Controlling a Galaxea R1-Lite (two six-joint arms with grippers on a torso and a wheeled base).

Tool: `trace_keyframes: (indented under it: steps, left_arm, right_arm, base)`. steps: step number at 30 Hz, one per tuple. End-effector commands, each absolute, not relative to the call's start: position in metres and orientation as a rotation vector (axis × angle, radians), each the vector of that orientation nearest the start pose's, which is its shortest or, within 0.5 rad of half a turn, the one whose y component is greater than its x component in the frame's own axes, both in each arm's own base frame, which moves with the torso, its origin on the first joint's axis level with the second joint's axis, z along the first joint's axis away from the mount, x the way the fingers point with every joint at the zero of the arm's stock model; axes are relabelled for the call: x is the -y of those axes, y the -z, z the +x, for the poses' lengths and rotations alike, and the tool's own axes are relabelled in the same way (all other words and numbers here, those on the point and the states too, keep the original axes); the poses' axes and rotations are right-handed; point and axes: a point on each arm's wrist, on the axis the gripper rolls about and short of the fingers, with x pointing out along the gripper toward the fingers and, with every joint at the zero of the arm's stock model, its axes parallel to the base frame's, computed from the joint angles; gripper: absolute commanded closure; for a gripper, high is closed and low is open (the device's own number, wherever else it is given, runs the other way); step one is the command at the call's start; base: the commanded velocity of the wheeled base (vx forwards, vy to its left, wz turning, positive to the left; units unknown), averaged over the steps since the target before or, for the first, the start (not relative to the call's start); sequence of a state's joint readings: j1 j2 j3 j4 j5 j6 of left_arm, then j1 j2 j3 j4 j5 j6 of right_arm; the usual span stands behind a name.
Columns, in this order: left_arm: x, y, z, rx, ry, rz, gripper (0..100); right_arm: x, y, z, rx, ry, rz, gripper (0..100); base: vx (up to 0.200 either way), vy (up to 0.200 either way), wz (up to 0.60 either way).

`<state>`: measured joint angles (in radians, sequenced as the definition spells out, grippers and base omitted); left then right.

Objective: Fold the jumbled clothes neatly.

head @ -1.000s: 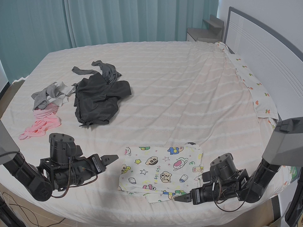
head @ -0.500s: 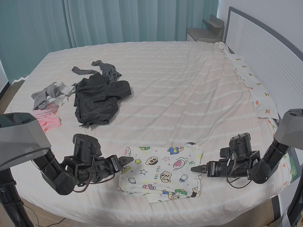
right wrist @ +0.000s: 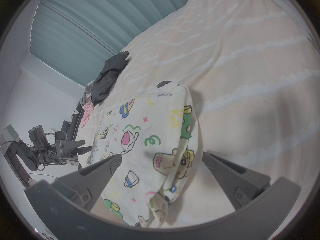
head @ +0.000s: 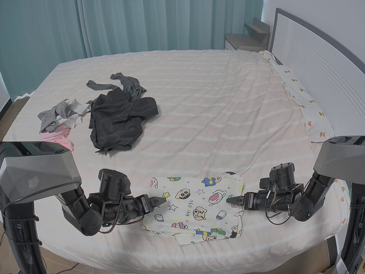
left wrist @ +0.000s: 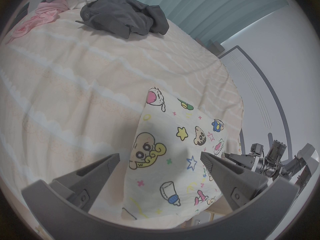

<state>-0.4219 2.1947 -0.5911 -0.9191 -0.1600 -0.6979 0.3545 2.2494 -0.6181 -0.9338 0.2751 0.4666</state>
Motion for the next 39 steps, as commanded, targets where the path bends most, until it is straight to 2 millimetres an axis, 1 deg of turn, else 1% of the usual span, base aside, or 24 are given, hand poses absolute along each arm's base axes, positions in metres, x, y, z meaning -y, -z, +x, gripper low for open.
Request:
trace_keyframes:
  steps: [1,5,8,12,19,21,23,24,27,34,39]
  left_arm:
    - [0.137,0.014,0.299,-0.844,0.294,-0.558,0]
    - [0.139,0.018,0.303,-0.795,0.315,-0.571,0]
    - [0.139,0.02,0.304,-0.794,0.32,-0.575,0]
    - [0.14,0.026,0.305,-0.807,0.318,-0.577,0]
    - [0.142,0.025,0.306,-0.806,0.339,-0.593,0]
    - [0.142,0.025,0.306,-0.813,0.351,-0.599,0]
    - [0.142,0.025,0.306,-0.814,0.353,-0.6,0]
    - [0.143,0.026,0.306,-0.817,0.354,-0.6,100]
    - [0.144,0.03,0.304,-0.832,0.357,-0.596,100]
    - [0.146,0.029,0.302,-0.832,0.363,-0.589,100]
    - [0.147,0.022,0.304,-0.792,0.372,-0.592,100]
  right_arm:
    - [-0.125,0.026,0.319,-0.85,-0.429,0.404,0]
    - [-0.128,0.032,0.325,-0.849,-0.431,0.406,0]
    - [-0.129,0.035,0.325,-0.858,-0.428,0.41,0]
    - [-0.133,0.033,0.323,-0.84,-0.445,0.41,0]
    - [-0.143,0.027,0.322,-0.797,-0.469,0.465,0]
    - [-0.147,0.029,0.316,-0.798,-0.483,0.468,0]
    - [-0.148,0.029,0.316,-0.793,-0.488,0.466,0]
    - [-0.151,0.031,0.314,-0.799,-0.495,0.463,100]
    - [-0.153,0.032,0.314,-0.8,-0.499,0.463,100]
    - [-0.152,0.032,0.314,-0.795,-0.501,0.465,100]
    - [-0.153,0.03,0.315,-0.781,-0.504,0.468,100]
  base:
    - [0.0,0.0,0.0]
    - [0.0,0.0,0.0]
    - [0.0,0.0,0.0]
    - [0.0,0.0,0.0]
    - [0.0,0.0,0.0]
    - [0.0,0.0,0.0]
    - [0.0,0.0,0.0]
    - [0.0,0.0,0.0]
    - [0.0,0.0,0.0]
    - [0.0,0.0,0.0]
    - [0.0,0.0,0.0]
